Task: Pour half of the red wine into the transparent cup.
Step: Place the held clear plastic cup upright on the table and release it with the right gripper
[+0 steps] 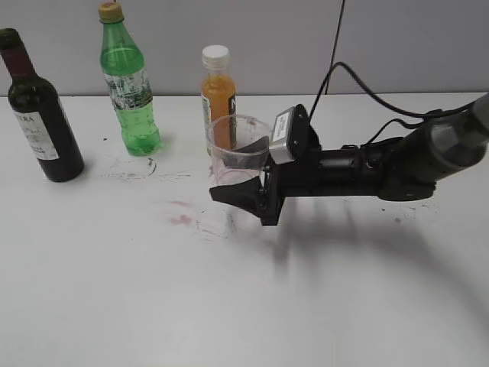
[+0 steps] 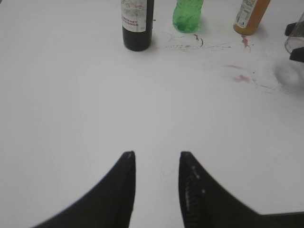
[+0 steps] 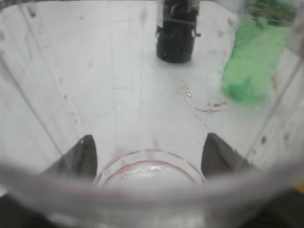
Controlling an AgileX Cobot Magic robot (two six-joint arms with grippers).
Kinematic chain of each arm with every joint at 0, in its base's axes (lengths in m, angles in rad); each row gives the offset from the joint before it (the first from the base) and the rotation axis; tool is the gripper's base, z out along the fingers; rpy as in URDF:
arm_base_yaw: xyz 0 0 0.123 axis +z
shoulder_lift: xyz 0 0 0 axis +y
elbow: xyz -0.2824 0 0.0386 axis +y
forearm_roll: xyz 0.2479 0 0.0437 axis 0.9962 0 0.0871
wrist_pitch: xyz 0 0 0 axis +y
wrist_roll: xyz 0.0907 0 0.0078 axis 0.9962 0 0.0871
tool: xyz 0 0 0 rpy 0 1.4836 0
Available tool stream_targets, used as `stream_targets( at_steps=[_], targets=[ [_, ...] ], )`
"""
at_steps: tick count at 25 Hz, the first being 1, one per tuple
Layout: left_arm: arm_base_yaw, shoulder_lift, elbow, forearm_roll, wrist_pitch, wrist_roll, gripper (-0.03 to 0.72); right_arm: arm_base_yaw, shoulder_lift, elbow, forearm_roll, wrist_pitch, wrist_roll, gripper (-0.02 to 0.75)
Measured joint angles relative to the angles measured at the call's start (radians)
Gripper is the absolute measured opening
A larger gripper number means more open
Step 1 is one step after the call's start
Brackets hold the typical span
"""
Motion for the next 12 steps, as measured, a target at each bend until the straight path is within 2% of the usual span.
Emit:
stream_targets(
  at_steps=[7, 12],
  targets=[
    [0.0, 0.0, 0.0, 0.0, 0.0, 0.0, 0.232, 0.065, 0.123, -0.176, -0.038, -0.029, 0.004, 0.508],
    [0.0, 0.0, 0.0, 0.0, 0.0, 0.0, 0.232, 0.093, 0.185, -0.259, -0.106, -0.033, 0.022, 0.508]
  ],
)
